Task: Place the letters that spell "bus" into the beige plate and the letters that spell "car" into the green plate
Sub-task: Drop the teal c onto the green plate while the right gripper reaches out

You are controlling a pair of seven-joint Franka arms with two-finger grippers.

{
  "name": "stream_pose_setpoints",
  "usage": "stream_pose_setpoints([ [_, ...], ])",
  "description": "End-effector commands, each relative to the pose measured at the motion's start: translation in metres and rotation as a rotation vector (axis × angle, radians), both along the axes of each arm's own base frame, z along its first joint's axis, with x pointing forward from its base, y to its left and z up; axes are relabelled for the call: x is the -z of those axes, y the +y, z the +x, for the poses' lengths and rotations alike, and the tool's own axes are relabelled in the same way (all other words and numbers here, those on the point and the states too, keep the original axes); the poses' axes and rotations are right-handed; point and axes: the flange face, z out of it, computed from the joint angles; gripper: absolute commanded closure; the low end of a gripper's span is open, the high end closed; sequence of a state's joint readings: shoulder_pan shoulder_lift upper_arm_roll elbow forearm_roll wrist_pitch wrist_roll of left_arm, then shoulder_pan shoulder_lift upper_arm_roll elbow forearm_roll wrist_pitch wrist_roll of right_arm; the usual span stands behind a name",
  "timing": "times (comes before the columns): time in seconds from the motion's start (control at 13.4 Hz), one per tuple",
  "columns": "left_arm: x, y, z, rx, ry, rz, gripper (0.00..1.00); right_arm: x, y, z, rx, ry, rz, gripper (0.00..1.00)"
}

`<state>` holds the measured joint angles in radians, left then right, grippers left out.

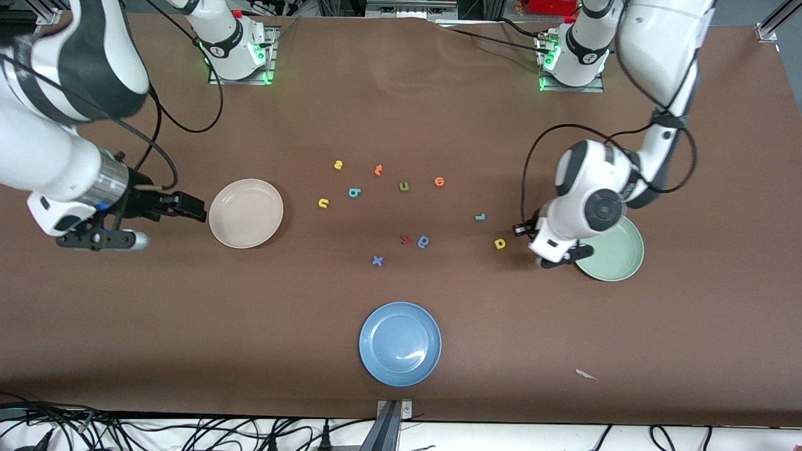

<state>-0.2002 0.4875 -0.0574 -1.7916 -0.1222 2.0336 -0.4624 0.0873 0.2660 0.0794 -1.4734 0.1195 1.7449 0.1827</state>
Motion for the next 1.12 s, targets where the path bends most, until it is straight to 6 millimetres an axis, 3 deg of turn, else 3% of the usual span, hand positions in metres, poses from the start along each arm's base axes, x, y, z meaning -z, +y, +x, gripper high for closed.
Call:
stream_pose_setpoints([
  [0.0, -0.012, 0.056, 0.010, 0.098, 0.041, 0.028, 0.89, 0.000, 0.002, 0.001, 0.019, -0.023, 0.035, 0.00],
  [0.07, -0.006, 0.071, 0.009, 0.133, 0.051, 0.050, 0.89, 0.017, -0.006, 0.008, 0.035, 0.001, 0.028, 0.00],
  [0.15, -0.001, 0.085, 0.009, 0.158, 0.058, 0.054, 0.89, 0.024, -0.022, 0.012, 0.046, 0.007, 0.021, 0.00],
  [0.3, 0.005, 0.111, 0.011, 0.180, 0.068, 0.034, 0.89, 0.031, -0.033, 0.016, 0.038, 0.012, 0.021, 0.00],
  [0.52, 0.026, 0.131, 0.010, 0.194, 0.087, 0.015, 0.89, 0.051, -0.036, 0.020, 0.030, 0.038, -0.033, 0.00],
  [0.67, 0.038, 0.132, 0.011, 0.190, 0.073, 0.014, 0.87, 0.067, -0.037, 0.025, 0.021, 0.055, -0.061, 0.00],
  [1.05, 0.052, 0.133, 0.019, 0.187, 0.015, 0.014, 0.83, 0.090, 0.016, 0.028, 0.006, 0.041, -0.052, 0.00],
])
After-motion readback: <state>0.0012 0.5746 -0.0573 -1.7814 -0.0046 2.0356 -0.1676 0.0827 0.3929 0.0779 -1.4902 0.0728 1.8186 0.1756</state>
